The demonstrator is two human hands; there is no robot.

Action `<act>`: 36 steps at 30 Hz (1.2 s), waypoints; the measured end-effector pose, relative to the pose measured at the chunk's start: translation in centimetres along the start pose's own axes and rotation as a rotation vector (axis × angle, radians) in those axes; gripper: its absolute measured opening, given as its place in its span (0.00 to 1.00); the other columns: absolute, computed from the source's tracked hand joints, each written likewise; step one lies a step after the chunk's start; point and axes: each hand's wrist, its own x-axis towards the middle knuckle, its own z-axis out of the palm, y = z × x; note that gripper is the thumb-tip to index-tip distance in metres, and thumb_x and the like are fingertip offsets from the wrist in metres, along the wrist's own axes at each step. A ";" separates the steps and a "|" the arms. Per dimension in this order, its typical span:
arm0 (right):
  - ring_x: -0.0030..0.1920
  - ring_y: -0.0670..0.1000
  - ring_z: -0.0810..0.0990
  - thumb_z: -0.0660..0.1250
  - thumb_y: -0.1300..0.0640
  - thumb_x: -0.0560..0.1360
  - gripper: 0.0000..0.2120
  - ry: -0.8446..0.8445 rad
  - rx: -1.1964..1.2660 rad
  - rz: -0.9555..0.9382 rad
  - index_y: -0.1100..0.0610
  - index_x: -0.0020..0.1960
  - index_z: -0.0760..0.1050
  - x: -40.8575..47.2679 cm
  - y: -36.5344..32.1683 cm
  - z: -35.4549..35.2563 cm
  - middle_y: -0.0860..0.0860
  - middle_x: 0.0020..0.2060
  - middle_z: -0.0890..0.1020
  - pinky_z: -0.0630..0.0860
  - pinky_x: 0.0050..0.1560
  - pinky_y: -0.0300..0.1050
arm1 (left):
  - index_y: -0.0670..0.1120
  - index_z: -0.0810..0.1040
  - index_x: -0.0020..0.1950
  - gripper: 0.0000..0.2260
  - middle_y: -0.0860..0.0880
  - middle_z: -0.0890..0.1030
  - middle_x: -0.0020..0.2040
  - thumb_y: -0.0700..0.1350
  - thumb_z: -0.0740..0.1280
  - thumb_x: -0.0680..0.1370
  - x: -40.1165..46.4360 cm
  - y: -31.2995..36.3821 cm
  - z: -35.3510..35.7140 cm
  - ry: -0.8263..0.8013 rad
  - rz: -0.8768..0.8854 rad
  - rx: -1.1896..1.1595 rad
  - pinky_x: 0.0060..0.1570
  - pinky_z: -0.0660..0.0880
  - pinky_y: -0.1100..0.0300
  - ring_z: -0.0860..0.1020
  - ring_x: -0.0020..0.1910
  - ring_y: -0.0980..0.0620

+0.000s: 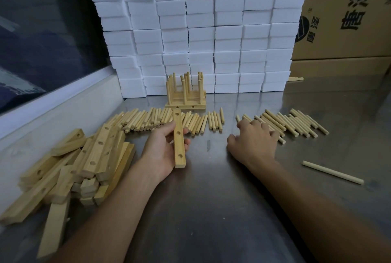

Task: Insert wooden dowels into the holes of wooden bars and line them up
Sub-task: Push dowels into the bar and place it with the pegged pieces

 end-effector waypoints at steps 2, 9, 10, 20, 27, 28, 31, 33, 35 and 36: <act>0.61 0.57 0.72 0.60 0.46 0.77 0.16 -0.001 -0.041 -0.009 0.52 0.60 0.76 0.0 0.0 -0.1 0.54 0.57 0.79 0.64 0.63 0.58 | 0.39 0.77 0.61 0.13 0.43 0.81 0.42 0.45 0.62 0.82 0.0 0.0 0.0 -0.008 0.014 0.006 0.29 0.76 0.59 0.78 0.30 0.49; 0.53 0.55 0.76 0.64 0.52 0.80 0.08 0.020 0.067 -0.068 0.52 0.57 0.76 0.1 -0.1 -0.1 0.51 0.49 0.81 0.68 0.59 0.53 | 0.42 0.77 0.60 0.11 0.43 0.81 0.40 0.45 0.61 0.82 -0.1 0.0 0.2 -0.011 0.048 0.030 0.27 0.76 0.58 0.79 0.29 0.48; 0.51 0.54 0.76 0.65 0.54 0.80 0.08 0.008 0.080 -0.082 0.53 0.58 0.76 0.2 -0.1 -0.1 0.51 0.48 0.81 0.70 0.57 0.52 | 0.42 0.77 0.59 0.10 0.43 0.81 0.40 0.45 0.60 0.83 -0.2 -0.1 0.2 -0.018 0.053 0.036 0.27 0.76 0.58 0.79 0.29 0.48; 0.50 0.55 0.73 0.63 0.60 0.80 0.09 0.106 0.175 -0.027 0.56 0.59 0.76 0.3 0.3 -0.1 0.54 0.50 0.74 0.72 0.53 0.52 | 0.41 0.77 0.59 0.11 0.45 0.79 0.37 0.44 0.62 0.82 -0.1 -0.1 0.2 -0.006 0.043 0.082 0.24 0.72 0.60 0.75 0.27 0.50; 0.46 0.48 0.71 0.63 0.59 0.82 0.09 0.189 0.547 -0.301 0.58 0.58 0.80 0.2 -0.1 -0.1 0.50 0.47 0.75 0.67 0.46 0.41 | 0.45 0.79 0.41 0.07 0.50 0.75 0.31 0.44 0.76 0.73 0.3 -0.7 0.4 0.080 0.130 0.206 0.20 0.64 0.63 0.70 0.23 0.54; 0.46 0.47 0.71 0.63 0.59 0.81 0.09 0.185 0.550 -0.358 0.58 0.57 0.80 0.1 -0.2 -0.1 0.51 0.47 0.75 0.66 0.44 0.39 | 0.45 0.80 0.40 0.07 0.50 0.77 0.31 0.44 0.76 0.72 0.2 -0.7 0.5 0.090 0.144 0.210 0.20 0.64 0.64 0.71 0.23 0.54; 0.45 0.47 0.72 0.64 0.61 0.81 0.09 0.176 0.559 -0.471 0.60 0.56 0.81 -0.1 -0.3 -0.2 0.51 0.46 0.77 0.68 0.43 0.37 | 0.43 0.82 0.45 0.04 0.49 0.82 0.33 0.43 0.74 0.74 0.0 -0.8 0.7 0.093 0.146 0.189 0.19 0.66 0.65 0.72 0.23 0.54; 0.42 0.45 0.72 0.63 0.62 0.81 0.09 0.160 0.577 -0.496 0.60 0.56 0.81 -0.2 -0.3 -0.3 0.52 0.46 0.79 0.67 0.42 0.33 | 0.42 0.82 0.47 0.03 0.48 0.83 0.35 0.41 0.73 0.75 -0.1 -0.8 0.7 0.085 0.141 0.194 0.20 0.66 0.65 0.74 0.23 0.54; 0.39 0.42 0.74 0.63 0.61 0.81 0.09 0.119 0.616 -0.478 0.59 0.57 0.80 -0.3 -0.3 -0.4 0.49 0.43 0.80 0.66 0.39 0.29 | 0.41 0.82 0.49 0.04 0.46 0.84 0.36 0.39 0.72 0.76 -0.2 -0.7 0.6 0.077 0.138 0.206 0.20 0.67 0.65 0.76 0.25 0.54; 0.39 0.40 0.75 0.63 0.61 0.81 0.08 0.107 0.646 -0.466 0.58 0.56 0.80 -0.3 -0.3 -0.4 0.48 0.42 0.80 0.68 0.38 0.28 | 0.40 0.82 0.50 0.04 0.46 0.85 0.37 0.39 0.72 0.76 -0.3 -0.7 0.6 0.076 0.140 0.211 0.20 0.67 0.65 0.78 0.26 0.54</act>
